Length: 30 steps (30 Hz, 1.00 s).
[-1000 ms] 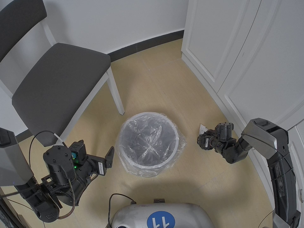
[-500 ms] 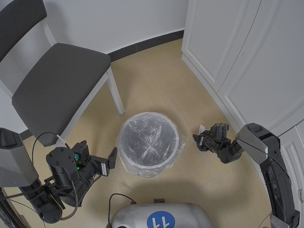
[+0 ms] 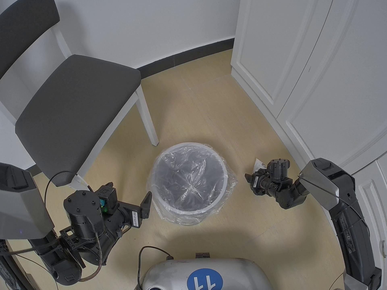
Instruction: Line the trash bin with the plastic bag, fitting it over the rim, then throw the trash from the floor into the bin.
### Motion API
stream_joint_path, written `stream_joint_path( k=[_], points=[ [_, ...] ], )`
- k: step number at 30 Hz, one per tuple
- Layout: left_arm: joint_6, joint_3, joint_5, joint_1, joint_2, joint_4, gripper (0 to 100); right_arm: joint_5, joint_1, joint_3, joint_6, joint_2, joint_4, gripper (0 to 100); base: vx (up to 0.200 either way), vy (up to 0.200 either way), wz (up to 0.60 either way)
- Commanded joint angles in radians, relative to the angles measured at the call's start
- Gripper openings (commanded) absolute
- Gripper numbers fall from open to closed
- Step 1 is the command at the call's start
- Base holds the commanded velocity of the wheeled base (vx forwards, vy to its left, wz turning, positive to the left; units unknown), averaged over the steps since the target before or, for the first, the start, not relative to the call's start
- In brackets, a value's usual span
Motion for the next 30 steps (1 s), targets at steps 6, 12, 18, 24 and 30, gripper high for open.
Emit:
stream_joint_path(
  k=[6, 12, 18, 24, 30],
  points=[
    [0.0, 0.0, 0.001, 0.0, 0.007, 0.0, 100, -0.003, 0.001, -0.007, 0.001, 0.001, 0.011, 0, 0.0, 0.0, 0.0],
    [-0.002, 0.001, 0.001, 0.0, 0.016, 0.0, 100, -0.009, 0.002, -0.007, -0.001, 0.003, 0.011, 0, 0.0, 0.0, 0.0],
    [-0.002, 0.0, 0.001, 0.0, 0.024, -0.002, 100, -0.006, 0.022, -0.075, -0.007, 0.039, 0.065, 0, 0.0, 0.0, 0.0],
    [-0.002, 0.001, 0.001, -0.001, 0.018, -0.002, 100, -0.008, 0.022, -0.089, -0.006, 0.039, 0.11, 0, 0.0, 0.0, 0.0],
    [-0.005, 0.003, 0.001, -0.004, 0.019, -0.002, 100, -0.061, 0.022, -0.083, -0.012, 0.035, 0.103, 0, 0.0, 0.0, 0.0]
  ],
)
